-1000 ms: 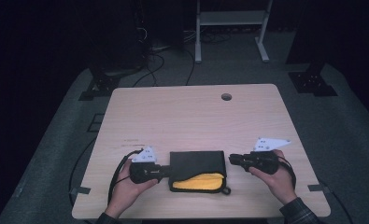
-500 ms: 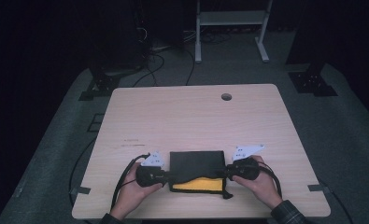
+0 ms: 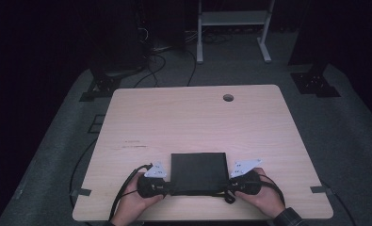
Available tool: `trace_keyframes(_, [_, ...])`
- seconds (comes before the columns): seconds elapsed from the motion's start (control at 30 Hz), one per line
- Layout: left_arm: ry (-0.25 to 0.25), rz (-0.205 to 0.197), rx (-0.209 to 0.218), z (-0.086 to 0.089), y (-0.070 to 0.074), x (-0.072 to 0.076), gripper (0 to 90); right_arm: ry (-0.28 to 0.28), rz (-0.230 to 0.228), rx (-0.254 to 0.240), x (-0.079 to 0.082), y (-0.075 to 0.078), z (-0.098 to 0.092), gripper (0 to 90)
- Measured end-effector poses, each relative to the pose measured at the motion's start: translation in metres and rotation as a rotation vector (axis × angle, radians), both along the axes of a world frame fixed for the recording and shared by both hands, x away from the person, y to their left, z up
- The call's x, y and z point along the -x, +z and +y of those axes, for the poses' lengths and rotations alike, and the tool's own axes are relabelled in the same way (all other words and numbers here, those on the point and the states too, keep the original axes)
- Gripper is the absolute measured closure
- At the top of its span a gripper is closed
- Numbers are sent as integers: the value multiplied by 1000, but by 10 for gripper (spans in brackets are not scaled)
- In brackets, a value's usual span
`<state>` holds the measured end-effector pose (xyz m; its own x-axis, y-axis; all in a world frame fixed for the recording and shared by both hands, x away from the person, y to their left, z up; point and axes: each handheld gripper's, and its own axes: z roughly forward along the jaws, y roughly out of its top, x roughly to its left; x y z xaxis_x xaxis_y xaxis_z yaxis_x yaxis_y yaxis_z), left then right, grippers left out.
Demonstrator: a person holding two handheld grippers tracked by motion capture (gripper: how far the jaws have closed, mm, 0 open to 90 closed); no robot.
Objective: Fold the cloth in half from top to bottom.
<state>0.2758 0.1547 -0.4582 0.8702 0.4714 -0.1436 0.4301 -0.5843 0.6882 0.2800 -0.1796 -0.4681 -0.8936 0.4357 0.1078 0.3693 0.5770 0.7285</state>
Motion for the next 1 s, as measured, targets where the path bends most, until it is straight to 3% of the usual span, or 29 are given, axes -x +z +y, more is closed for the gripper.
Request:
trace_keyframes(0.03, [0, 0, 0, 0, 0, 0, 739, 0, 0, 0, 0, 0, 0, 789])
trace_keyframes(0.1, [13, -9, 7, 1, 3, -1, 678, -14, -24, -27, -1, 4, -5, 653])
trace_keyframes(0.2, [66, -48, 15, 8, 8, -9, 576, -86, -90, -27, -5, 8, -17, 502])
trace_keyframes(0.27, [99, -68, 13, 16, 9, -14, 511, -146, -98, -54, -10, 10, -30, 446])
trace_keyframes(0.3, [99, -68, 13, 16, 9, -14, 469, -146, -98, -54, -10, 10, -30, 446])
trace_keyframes(0.33, [132, -89, 17, 23, 10, -17, 415, -211, -104, -69, -15, 10, -44, 405])
trace_keyframes(0.47, [213, -125, 6, 41, 11, -23, 295, -285, -114, -51, -25, 9, -61, 362])
trace_keyframes(0.5, [213, -125, 6, 41, 11, -23, 277, -302, -112, -52, -26, 9, -64, 348])
trace_keyframes(0.6, [287, -147, -3, 62, 11, -27, 212, -340, -124, -45, -27, 8, -75, 317])
trace_keyframes(0.8, [337, -148, -12, 85, 7, -30, 152, -389, -130, -40, -27, 7, -91, 284])
trace_keyframes(0.97, [370, -142, -44, 101, 2, -30, 122, -443, -116, 2, -28, 1, -107, 253])
trace_keyframes(1.0, [380, -140, -54, 104, 0, -29, 114, -470, -108, 29, -29, -2, -114, 238])
